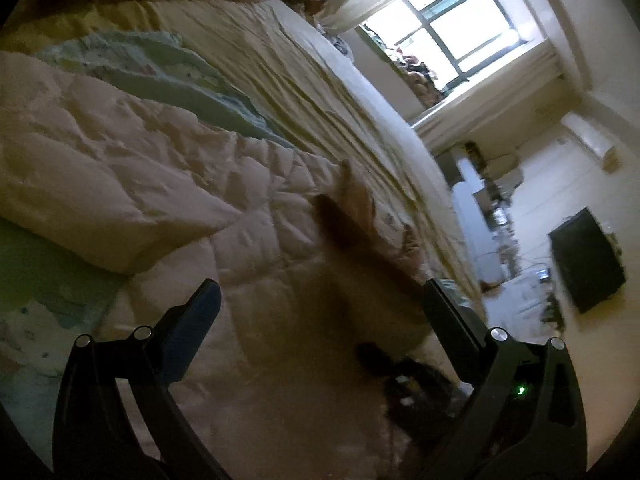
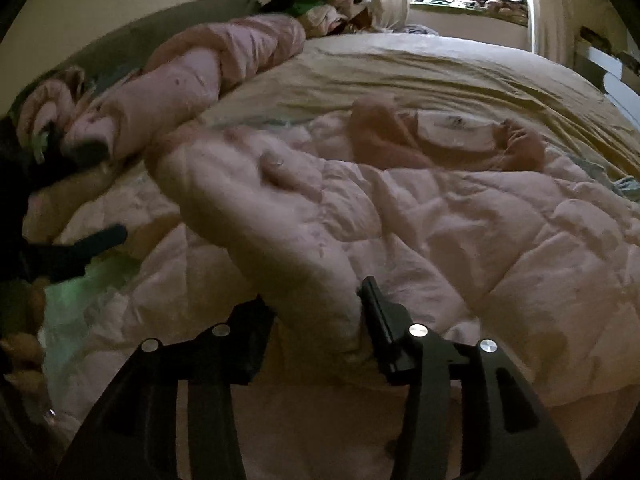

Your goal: Fold large clothes

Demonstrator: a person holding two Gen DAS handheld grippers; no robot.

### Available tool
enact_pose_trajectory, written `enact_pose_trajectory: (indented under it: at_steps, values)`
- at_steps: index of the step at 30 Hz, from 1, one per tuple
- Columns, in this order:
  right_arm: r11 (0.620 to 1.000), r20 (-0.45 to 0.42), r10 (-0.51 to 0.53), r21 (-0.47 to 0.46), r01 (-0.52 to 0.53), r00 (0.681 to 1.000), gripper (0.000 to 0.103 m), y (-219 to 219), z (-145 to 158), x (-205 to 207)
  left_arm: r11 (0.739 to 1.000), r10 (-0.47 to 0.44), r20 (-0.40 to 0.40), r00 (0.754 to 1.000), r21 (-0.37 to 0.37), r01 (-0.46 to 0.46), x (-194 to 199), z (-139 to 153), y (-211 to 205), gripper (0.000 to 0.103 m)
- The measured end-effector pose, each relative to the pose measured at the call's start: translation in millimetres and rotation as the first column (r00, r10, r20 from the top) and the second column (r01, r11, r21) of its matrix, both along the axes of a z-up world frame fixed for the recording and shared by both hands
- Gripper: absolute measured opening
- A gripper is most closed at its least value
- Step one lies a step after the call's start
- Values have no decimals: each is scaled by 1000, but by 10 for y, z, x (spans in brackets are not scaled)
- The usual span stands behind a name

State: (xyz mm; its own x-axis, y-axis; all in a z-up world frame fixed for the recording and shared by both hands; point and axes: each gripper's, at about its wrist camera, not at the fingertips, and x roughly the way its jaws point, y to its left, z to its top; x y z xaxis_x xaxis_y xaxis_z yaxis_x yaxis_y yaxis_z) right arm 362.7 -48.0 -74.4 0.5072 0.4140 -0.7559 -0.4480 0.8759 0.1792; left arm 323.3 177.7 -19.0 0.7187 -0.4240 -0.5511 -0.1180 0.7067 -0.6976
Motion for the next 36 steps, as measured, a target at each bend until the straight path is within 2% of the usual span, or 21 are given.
enact_pose_trajectory:
  at_steps: [1,2,4,7,9,13,18,19,20,21,22,23,25,27,28,30,32,34,36]
  values:
    - [1000,-5,7,-16,-7,1000,48,33,-25,-17,1000,-8,2,1000,-7,8,2,-12,-12,94]
    - [1000,-11,14,-15,-15,1000,60,46,-30,-33,1000,-15,1,1000,-7,15,12,-28,-31,94]
    - [999,-37,43,31,-42,998,74,55,-14,-86,999,-38,-7,999,-5,38,44,-86,-105,94]
    - [998,-28,65,18,-64,998,75,67,58,-173,996,-83,-25,996,-45,82,110,-195,-214,94]
    - [998,-31,53,46,-52,998,75,-27,125,-210,993,-106,-42,993,-56,103,147,-277,-298,94]
    - [994,-43,-39,101,43,998,75,-373,242,-246,991,-134,-79,988,-25,133,199,-402,-449,94]
    - [981,-26,-158,110,160,987,75,-889,358,-317,988,-147,-84,986,40,151,251,-480,-548,92]
    - [979,-19,-175,105,176,984,75,-981,370,-317,987,-149,-86,985,51,154,259,-498,-572,89]
    - [977,-11,-187,100,187,982,75,-1050,379,-325,985,-152,-89,984,64,158,264,-511,-582,77]
    - [974,-1,-206,93,205,979,75,-1145,395,-336,982,-154,-95,983,92,163,268,-516,-615,58]
    - [970,6,-228,84,226,974,75,-1243,408,-348,979,-161,-96,982,109,171,271,-520,-635,50]
    - [966,14,-248,77,246,969,75,-1328,414,-356,976,-163,-95,982,128,175,262,-516,-642,46]
    - [961,25,-271,72,268,962,75,-1468,428,-373,969,-149,-91,985,184,164,246,-496,-655,30]
    - [955,30,-294,59,292,955,75,-1607,437,-390,971,-134,-69,989,190,145,220,-455,-615,19]
    - [950,29,-309,50,308,951,75,-1689,450,-387,970,-129,-57,990,201,138,204,-413,-599,17]
    - [941,35,-337,46,336,941,75,-1812,477,-367,957,-112,3,994,271,107,131,-216,-578,14]
    - [926,62,-377,55,374,924,75,-1951,538,-362,946,-125,70,990,309,98,65,-27,-564,14]
    - [910,78,-415,69,410,907,75,-2049,565,-340,940,-130,87,988,328,95,72,5,-583,14]
    - [899,76,-436,77,431,897,75,-2075,557,-299,934,-123,47,991,344,100,101,-91,-554,14]
